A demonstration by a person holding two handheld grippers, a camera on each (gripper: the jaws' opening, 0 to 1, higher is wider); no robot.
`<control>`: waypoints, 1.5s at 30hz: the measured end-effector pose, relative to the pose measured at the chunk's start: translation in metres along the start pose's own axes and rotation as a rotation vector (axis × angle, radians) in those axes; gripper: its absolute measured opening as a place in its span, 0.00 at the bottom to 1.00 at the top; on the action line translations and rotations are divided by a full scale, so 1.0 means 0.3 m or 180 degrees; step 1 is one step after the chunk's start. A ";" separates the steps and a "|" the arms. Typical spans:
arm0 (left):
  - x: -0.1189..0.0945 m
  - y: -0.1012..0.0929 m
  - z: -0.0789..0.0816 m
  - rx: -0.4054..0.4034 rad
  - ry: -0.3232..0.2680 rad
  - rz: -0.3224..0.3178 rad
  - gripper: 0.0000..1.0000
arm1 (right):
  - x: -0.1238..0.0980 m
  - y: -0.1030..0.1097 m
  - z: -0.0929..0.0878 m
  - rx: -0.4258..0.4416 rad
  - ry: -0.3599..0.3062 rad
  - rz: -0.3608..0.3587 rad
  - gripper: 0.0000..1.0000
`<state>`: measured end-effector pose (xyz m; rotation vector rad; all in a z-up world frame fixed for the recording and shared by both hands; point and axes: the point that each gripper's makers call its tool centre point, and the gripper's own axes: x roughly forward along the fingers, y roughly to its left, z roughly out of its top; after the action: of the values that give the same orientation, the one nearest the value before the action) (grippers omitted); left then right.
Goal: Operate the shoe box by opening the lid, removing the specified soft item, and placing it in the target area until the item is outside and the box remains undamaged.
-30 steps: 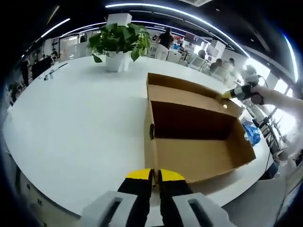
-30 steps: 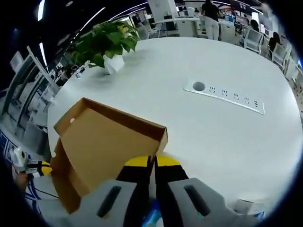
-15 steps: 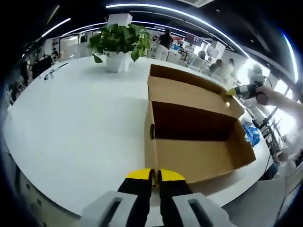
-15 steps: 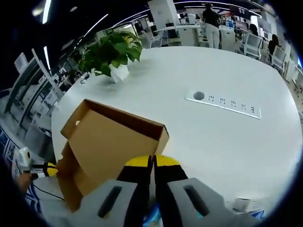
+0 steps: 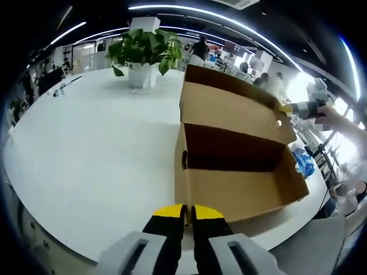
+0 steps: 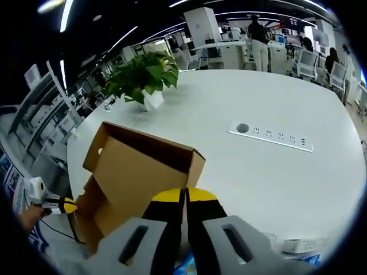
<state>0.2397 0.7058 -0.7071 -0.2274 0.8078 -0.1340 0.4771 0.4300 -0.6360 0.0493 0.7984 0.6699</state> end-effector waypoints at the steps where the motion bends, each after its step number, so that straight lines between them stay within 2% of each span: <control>1: 0.000 -0.001 0.000 0.0002 -0.0003 -0.0003 0.04 | -0.002 0.001 0.000 -0.0002 -0.0006 0.0001 0.00; 16: -0.002 -0.004 0.000 0.0079 -0.0007 -0.0008 0.04 | -0.070 0.044 0.011 -0.0047 -0.0205 0.0062 0.00; 45: -0.005 -0.007 0.003 0.0124 -0.0079 -0.0060 0.05 | -0.188 0.129 -0.031 -0.0227 -0.0540 0.0048 0.00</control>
<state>0.2393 0.7043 -0.7049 -0.1995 0.7780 -0.1641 0.4216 0.4267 -0.5951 0.0468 0.6111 0.6982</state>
